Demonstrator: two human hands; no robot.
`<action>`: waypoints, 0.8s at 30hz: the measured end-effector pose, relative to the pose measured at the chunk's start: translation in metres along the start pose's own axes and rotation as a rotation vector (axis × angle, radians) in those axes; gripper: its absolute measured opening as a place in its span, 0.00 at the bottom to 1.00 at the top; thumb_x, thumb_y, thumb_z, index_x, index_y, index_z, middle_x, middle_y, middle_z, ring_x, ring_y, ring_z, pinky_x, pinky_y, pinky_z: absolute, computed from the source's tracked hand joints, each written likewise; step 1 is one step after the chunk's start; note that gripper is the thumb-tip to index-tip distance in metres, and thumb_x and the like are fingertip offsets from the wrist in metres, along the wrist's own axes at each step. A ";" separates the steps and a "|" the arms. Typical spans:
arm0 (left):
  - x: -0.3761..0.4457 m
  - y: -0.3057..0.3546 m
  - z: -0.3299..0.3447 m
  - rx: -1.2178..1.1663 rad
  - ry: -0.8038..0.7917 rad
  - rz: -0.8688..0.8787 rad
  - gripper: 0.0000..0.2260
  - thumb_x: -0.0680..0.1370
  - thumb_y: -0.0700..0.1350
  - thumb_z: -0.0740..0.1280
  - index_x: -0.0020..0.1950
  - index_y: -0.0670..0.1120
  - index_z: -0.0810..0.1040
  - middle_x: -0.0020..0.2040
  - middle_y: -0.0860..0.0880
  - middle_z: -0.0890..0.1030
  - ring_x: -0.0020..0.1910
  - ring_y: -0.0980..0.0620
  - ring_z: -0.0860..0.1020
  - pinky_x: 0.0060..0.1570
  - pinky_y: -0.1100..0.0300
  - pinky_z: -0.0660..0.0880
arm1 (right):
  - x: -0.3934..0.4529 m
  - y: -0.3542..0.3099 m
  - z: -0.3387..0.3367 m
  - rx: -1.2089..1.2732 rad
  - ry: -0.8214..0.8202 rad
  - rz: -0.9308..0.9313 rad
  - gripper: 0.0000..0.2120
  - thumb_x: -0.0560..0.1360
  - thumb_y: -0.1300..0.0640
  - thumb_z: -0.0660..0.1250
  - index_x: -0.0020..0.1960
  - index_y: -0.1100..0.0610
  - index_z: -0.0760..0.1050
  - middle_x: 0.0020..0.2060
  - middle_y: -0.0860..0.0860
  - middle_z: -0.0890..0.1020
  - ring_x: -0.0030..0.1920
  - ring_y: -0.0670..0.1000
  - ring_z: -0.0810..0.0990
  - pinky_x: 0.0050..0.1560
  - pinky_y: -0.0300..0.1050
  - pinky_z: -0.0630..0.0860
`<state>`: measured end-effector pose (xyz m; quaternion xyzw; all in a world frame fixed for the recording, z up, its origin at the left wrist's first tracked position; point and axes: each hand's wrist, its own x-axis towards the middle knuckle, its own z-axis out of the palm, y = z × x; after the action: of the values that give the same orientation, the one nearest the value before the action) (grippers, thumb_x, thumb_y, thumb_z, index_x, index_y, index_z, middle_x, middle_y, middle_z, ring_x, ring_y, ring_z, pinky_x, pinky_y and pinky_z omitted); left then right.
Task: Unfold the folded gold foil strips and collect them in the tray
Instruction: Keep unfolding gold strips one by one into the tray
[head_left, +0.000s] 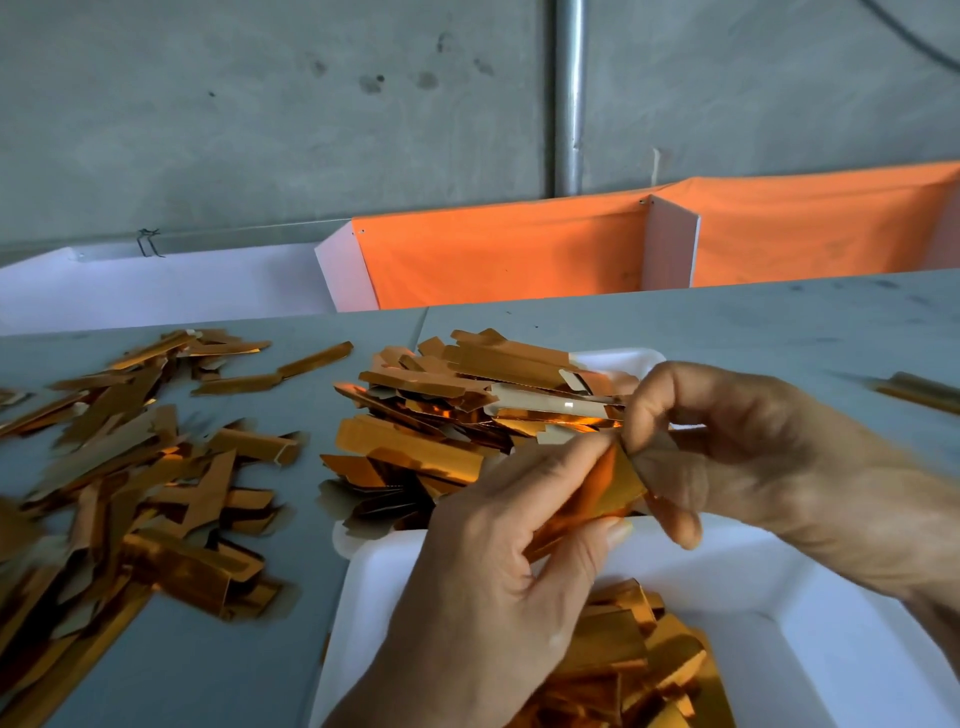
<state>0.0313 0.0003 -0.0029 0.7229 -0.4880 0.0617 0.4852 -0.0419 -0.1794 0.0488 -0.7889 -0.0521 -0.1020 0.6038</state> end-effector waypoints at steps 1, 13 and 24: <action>0.000 0.000 0.001 0.034 -0.006 0.001 0.20 0.75 0.51 0.67 0.68 0.58 0.72 0.57 0.62 0.77 0.59 0.57 0.75 0.53 0.68 0.73 | -0.006 0.006 0.012 -0.115 -0.107 -0.007 0.03 0.67 0.58 0.68 0.38 0.50 0.75 0.24 0.51 0.75 0.26 0.49 0.74 0.33 0.36 0.72; 0.000 0.000 -0.001 0.095 -0.029 -0.027 0.21 0.74 0.51 0.67 0.67 0.58 0.73 0.55 0.62 0.77 0.57 0.61 0.75 0.53 0.73 0.71 | 0.003 0.020 -0.003 0.507 -0.196 0.199 0.14 0.64 0.59 0.78 0.47 0.59 0.80 0.31 0.56 0.76 0.27 0.51 0.78 0.28 0.40 0.77; -0.001 0.001 0.000 0.044 -0.065 -0.053 0.21 0.73 0.53 0.67 0.66 0.60 0.72 0.56 0.63 0.77 0.58 0.62 0.75 0.54 0.70 0.73 | 0.004 0.017 0.001 0.356 -0.123 0.238 0.04 0.65 0.62 0.71 0.38 0.55 0.79 0.26 0.58 0.76 0.23 0.51 0.76 0.24 0.38 0.74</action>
<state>0.0298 0.0011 -0.0030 0.7478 -0.4826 0.0361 0.4546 -0.0345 -0.1831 0.0331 -0.6752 -0.0126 0.0289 0.7370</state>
